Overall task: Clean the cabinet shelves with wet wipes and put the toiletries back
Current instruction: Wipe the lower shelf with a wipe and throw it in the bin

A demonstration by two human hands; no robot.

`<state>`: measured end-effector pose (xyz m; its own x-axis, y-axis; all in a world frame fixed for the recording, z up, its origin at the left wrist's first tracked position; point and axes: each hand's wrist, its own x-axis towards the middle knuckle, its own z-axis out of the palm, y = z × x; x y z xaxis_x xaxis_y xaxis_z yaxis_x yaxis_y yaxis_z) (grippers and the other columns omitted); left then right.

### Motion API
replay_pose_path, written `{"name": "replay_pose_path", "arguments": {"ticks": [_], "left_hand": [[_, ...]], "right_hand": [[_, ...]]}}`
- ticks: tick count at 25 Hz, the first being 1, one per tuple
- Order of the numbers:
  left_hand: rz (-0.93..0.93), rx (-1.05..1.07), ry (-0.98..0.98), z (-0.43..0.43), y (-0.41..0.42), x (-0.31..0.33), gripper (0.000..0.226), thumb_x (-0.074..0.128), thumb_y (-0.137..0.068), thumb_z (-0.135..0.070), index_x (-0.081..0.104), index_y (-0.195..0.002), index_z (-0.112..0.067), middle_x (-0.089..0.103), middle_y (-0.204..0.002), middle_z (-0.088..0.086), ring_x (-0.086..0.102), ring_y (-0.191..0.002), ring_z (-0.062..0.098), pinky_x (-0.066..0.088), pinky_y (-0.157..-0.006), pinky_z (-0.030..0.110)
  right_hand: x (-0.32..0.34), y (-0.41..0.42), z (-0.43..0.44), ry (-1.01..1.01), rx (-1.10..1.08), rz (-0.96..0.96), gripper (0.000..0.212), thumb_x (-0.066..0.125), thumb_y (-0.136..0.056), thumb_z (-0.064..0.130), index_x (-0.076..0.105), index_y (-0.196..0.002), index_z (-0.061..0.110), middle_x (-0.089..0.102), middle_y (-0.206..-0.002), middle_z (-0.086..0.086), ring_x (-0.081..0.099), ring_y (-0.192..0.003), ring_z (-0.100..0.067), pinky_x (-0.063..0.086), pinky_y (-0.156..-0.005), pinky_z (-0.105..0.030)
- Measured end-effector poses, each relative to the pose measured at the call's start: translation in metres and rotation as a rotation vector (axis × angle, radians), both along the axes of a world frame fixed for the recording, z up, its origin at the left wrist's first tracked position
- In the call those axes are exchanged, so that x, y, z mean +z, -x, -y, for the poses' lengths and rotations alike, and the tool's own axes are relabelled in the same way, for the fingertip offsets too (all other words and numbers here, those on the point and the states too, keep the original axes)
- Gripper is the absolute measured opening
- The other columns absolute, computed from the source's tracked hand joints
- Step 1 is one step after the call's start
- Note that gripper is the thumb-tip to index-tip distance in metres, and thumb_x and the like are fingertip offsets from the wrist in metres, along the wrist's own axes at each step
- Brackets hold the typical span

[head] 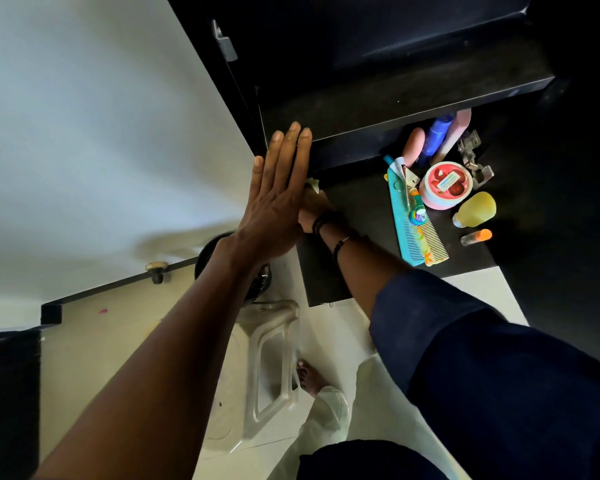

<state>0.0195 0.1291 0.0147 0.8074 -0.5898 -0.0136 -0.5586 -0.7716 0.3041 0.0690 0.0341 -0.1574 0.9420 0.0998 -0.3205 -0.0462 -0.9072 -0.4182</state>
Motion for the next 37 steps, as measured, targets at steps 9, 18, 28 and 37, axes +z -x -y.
{"name": "replay_pose_path", "arguments": {"ticks": [9,18,28,37], "left_hand": [[0.064,0.006,-0.018,0.000,-0.003,-0.013,0.124,0.072,-0.065,0.001,-0.018,-0.148,-0.022,-0.014,-0.158,0.004,-0.026,-0.141,0.017,-0.016,-0.113,0.037],[0.079,0.021,0.002,0.001,-0.001,-0.013,0.124,0.069,-0.062,0.008,-0.015,-0.148,-0.021,-0.015,-0.158,0.003,-0.028,-0.140,0.016,-0.020,-0.112,0.032],[0.068,0.021,-0.003,0.002,-0.001,-0.011,0.123,0.070,-0.064,0.004,-0.017,-0.148,-0.020,-0.015,-0.158,0.003,-0.028,-0.140,0.015,-0.018,-0.113,0.034],[0.048,0.027,0.023,0.003,0.001,-0.010,0.116,0.063,-0.065,0.007,-0.012,-0.149,-0.016,-0.014,-0.159,0.006,-0.027,-0.141,0.017,-0.016,-0.115,0.038]], "right_hand": [[-0.020,0.129,0.069,0.164,-0.020,0.087,0.053,0.037,-0.080,0.021,0.060,-0.125,0.004,0.059,-0.130,-0.015,0.059,-0.118,-0.032,0.042,-0.102,-0.050],[-0.007,-0.013,0.110,0.048,-0.179,-0.120,0.067,0.049,-0.083,0.029,0.035,-0.143,0.004,0.029,-0.151,-0.020,0.028,-0.141,-0.034,0.023,-0.117,-0.038],[-0.009,0.033,0.075,0.111,-0.032,0.023,0.063,0.051,-0.085,0.019,0.035,-0.144,0.007,0.038,-0.148,-0.015,0.032,-0.139,-0.031,0.023,-0.118,-0.040],[0.002,0.049,0.037,0.023,-0.077,-0.038,0.051,0.042,-0.085,0.019,0.048,-0.134,0.004,0.047,-0.138,-0.023,0.046,-0.127,-0.040,0.036,-0.109,-0.050]]}}
